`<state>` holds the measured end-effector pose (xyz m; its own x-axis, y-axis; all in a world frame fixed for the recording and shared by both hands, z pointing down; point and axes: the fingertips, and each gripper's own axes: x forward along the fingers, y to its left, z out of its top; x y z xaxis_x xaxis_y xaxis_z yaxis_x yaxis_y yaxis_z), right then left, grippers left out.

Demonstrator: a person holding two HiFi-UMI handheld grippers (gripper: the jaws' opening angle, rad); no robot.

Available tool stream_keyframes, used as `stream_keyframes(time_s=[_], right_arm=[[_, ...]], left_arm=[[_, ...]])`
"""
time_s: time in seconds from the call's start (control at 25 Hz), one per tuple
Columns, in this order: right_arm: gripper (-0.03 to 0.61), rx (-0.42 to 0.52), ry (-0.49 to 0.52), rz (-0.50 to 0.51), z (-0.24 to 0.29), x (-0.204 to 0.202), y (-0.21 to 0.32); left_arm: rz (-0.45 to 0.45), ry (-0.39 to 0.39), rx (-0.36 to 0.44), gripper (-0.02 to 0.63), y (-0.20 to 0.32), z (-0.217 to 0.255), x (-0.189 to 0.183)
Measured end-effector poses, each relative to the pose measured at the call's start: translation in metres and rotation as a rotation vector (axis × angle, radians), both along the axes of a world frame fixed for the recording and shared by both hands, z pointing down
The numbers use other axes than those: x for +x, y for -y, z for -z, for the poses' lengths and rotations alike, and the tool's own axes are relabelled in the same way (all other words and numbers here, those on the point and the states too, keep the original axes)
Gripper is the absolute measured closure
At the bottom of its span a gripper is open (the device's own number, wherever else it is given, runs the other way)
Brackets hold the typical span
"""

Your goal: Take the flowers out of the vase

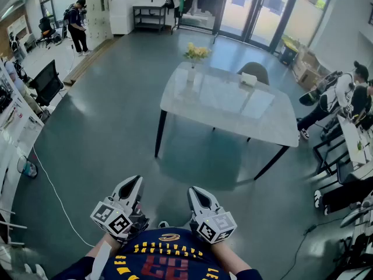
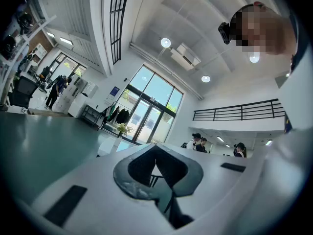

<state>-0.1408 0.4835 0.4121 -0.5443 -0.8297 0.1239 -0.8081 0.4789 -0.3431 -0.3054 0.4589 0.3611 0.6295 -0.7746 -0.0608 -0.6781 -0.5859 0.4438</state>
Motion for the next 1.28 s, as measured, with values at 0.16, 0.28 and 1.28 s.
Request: stream_keyframes(time_s=[0.16,0.28,1.28], right_arm=[[0.572,0.000,0.002,0.000,-0.003,0.005,0.002],[0.572,-0.002,0.002,0.009,-0.006,0.008,0.006],[0.571,0.034,0.093,0.034,0.006,0.189,0.101]], left_arm=[[0.000,0.006,0.004,0.611,0.002,-0.002,0.006],[0.000,0.013,0.006,0.611,0.006,-0.005,0.011],[-0.024,0.065,-0.005,0.611,0.095,0.005,0.212]])
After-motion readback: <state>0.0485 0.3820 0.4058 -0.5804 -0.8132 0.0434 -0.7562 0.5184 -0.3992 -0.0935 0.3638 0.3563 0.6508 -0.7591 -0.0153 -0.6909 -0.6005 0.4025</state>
